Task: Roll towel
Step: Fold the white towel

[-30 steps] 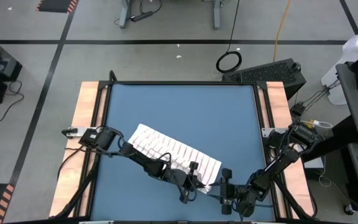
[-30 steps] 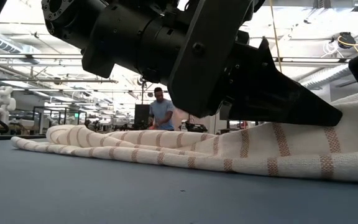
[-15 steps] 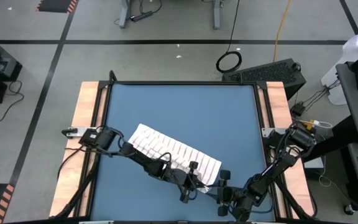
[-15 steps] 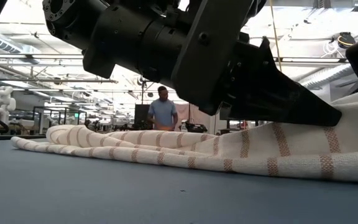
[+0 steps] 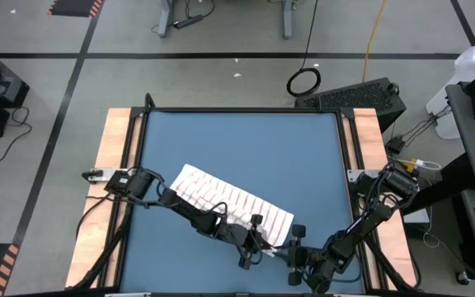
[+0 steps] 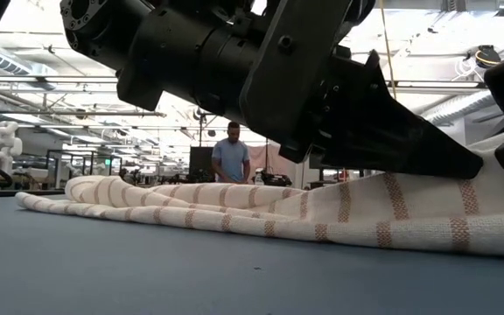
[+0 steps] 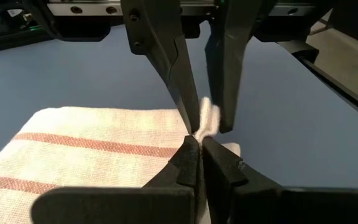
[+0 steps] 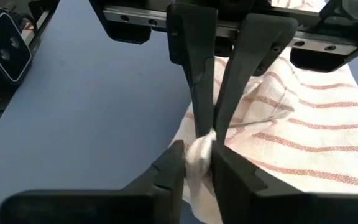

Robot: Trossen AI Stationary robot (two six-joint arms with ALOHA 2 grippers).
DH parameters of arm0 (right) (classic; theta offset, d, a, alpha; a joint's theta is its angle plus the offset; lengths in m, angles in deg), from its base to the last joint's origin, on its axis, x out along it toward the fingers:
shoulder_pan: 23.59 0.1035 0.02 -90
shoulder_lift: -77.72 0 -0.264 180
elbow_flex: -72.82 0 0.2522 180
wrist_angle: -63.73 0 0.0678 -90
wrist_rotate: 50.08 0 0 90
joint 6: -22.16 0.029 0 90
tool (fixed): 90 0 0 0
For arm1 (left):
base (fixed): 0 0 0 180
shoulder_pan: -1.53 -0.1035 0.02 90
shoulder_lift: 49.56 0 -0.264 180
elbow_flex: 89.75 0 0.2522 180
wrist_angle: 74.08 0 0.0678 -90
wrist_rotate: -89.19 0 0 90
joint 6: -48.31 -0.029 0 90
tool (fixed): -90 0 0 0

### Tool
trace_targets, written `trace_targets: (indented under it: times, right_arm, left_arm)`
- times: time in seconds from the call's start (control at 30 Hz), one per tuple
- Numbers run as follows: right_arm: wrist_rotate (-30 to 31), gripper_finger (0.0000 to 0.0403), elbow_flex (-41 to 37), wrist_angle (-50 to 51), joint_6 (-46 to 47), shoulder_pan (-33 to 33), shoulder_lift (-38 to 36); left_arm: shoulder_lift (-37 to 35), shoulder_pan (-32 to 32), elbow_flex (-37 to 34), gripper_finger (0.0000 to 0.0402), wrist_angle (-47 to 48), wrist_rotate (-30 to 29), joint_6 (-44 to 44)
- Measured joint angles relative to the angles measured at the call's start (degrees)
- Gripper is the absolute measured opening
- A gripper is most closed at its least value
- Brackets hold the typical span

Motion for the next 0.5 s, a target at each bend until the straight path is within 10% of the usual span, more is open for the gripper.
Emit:
trace_targets:
  times: [0.3, 0.5]
  right_arm:
    - [-1.03, 0.0009, 0.00, -0.01, 1.50, -0.07, 0.00]
    - [-1.53, 0.0009, 0.02, -0.03, 3.12, 0.00, 0.09]
  left_arm:
    - [-1.37, 0.25, -0.07, 0.0023, 2.22, 0.23, 0.95]
    - [-11.90, 1.60, -0.03, 0.0099, 20.08, -7.28, 0.83]
